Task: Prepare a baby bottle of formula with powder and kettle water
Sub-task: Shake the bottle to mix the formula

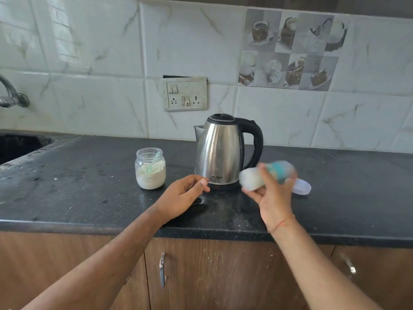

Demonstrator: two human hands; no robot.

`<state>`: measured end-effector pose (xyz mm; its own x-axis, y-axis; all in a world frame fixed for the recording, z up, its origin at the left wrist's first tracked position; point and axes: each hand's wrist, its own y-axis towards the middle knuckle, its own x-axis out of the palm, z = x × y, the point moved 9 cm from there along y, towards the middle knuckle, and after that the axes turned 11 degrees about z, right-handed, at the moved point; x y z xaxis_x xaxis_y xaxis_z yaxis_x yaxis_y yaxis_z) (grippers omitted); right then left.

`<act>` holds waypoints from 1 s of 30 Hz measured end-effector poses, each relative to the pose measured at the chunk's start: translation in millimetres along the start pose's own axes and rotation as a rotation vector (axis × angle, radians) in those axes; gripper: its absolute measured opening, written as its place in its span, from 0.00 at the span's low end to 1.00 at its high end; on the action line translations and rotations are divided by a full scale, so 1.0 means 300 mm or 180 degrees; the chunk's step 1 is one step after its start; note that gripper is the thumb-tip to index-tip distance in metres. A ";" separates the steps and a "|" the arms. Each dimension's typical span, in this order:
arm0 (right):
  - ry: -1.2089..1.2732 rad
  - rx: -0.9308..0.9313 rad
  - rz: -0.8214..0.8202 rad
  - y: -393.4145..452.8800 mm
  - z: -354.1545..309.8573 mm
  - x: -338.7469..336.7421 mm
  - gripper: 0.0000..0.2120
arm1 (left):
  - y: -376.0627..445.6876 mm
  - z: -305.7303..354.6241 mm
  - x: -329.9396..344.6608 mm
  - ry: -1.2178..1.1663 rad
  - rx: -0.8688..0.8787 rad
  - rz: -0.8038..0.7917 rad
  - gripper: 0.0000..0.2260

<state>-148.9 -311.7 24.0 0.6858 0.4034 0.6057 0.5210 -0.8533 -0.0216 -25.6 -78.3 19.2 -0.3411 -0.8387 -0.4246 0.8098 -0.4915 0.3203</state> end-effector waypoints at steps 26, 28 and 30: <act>-0.0050 0.0014 -0.0135 -0.017 0.018 0.019 0.35 | -0.002 -0.004 0.001 -0.0003 -0.0078 -0.0030 0.27; -0.0553 0.0105 -0.0563 -0.051 0.050 0.064 0.35 | 0.001 -0.002 0.001 -0.0015 -0.0072 -0.0024 0.25; 0.0419 -0.0039 0.0386 -0.008 0.007 -0.021 0.36 | 0.003 -0.001 -0.001 -0.0042 -0.0085 -0.0037 0.25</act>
<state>-153.5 -311.4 18.8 0.6704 0.2514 0.6981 0.4318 -0.8973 -0.0916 -24.6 -78.3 19.2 -0.3568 -0.8360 -0.4170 0.8182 -0.4951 0.2924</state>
